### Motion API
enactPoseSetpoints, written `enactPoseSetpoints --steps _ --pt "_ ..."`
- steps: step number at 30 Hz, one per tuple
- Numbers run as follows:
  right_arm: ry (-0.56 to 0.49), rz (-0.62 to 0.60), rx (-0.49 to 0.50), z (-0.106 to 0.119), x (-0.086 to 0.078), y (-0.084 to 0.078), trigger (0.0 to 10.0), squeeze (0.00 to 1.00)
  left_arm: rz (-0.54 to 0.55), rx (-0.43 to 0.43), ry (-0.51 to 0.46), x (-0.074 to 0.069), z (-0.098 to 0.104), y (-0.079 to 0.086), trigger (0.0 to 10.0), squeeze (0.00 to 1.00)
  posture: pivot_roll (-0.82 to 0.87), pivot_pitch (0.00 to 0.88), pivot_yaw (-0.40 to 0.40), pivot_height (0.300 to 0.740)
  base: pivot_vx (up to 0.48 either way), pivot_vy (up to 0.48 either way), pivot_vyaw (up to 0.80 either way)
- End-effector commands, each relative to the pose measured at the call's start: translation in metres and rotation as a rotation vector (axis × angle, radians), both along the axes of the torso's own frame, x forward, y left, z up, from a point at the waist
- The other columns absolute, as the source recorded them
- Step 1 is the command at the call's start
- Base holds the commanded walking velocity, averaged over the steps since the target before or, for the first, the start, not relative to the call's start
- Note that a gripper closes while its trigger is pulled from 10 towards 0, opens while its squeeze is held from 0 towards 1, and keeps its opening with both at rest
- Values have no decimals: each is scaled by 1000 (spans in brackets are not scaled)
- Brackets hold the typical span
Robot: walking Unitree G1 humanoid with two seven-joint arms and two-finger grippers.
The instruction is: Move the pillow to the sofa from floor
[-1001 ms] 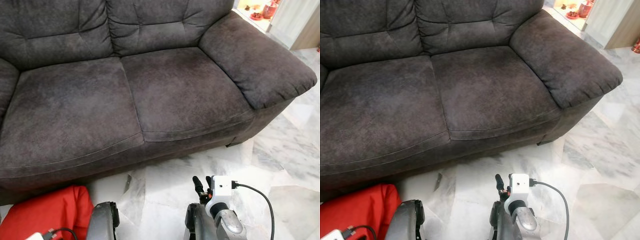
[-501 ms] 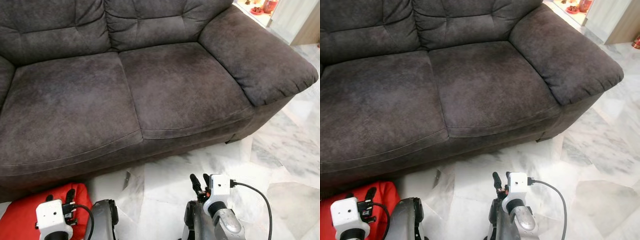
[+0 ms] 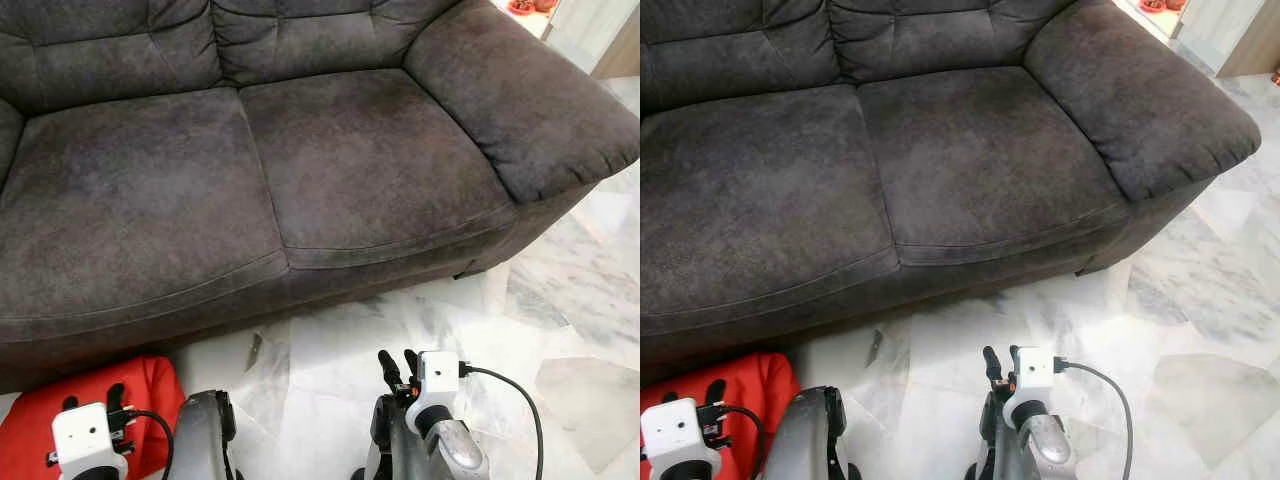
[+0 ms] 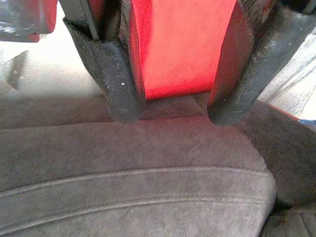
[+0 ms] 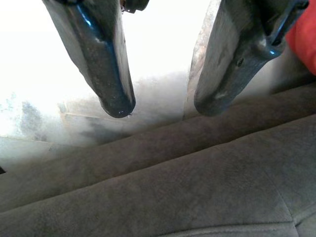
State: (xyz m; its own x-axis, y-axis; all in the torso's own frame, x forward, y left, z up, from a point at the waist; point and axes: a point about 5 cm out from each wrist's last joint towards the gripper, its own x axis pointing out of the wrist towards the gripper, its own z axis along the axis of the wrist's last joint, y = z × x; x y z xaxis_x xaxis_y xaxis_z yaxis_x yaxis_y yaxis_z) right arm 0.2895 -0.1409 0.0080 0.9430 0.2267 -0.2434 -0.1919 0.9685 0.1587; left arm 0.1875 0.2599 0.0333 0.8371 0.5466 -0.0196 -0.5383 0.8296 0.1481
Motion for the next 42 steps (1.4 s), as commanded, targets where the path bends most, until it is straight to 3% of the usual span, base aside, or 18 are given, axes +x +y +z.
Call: enactPoseSetpoints --steps 1,9,17,22,24,26,29,33,35,36,38,41,42 --pt "25 -1 3 -7 -8 -2 10000 0 28 1 44 -10 -6 3 10000 0 167 285 -45 479 0 0 0" --pt "24 -4 3 -7 -8 -1 10000 0 55 -6 57 -13 -8 5 10000 0 168 287 -46 479 0 0 0" --pt "27 0 2 -7 -7 -1 10000 0 191 -56 91 -24 -15 17 10000 0 168 287 -45 479 0 0 0" --pt "53 13 -16 -10 -8 0 10000 0 354 -220 185 -50 -39 24 10000 0 170 287 -44 459 0 0 0" --pt "38 7 -7 -8 -7 0 10000 0 382 -248 195 -54 -43 24 10000 0 170 287 -44 459 0 0 0" --pt "35 6 -2 -8 -7 0 10000 0 425 -353 232 -61 -56 22 10000 0 172 289 -45 459 0 0 0" --pt "35 6 -2 -8 -7 0 10000 0 438 -458 281 -65 -68 18 10000 0 171 289 -46 459 0 0 0" --pt "36 5 -2 -8 -8 0 10000 0 478 -447 314 -72 -73 18 10000 0 168 289 -46 459 0 0 0" --pt "42 7 -9 -9 -8 0 10000 0 554 -532 320 -80 -81 20 10000 0 167 291 -48 459 0 0 0" --pt "42 7 -9 -9 -8 0 10000 0 554 -532 320 -80 -81 20 10000 0 167 291 -48 459 0 0 0" --pt "38 10 -8 -8 -7 0 10000 0 568 -638 304 -81 -89 17 10000 0 165 292 -52 459 0 0 0" --pt "29 10 -2 -7 -7 0 10000 0 578 -684 301 -80 -93 16 10000 0 161 293 -53 459 0 0 0" --pt "35 13 -8 -7 -7 0 10000 0 594 -720 301 -80 -95 15 10000 306 160 293 -54 459 0 0 0"
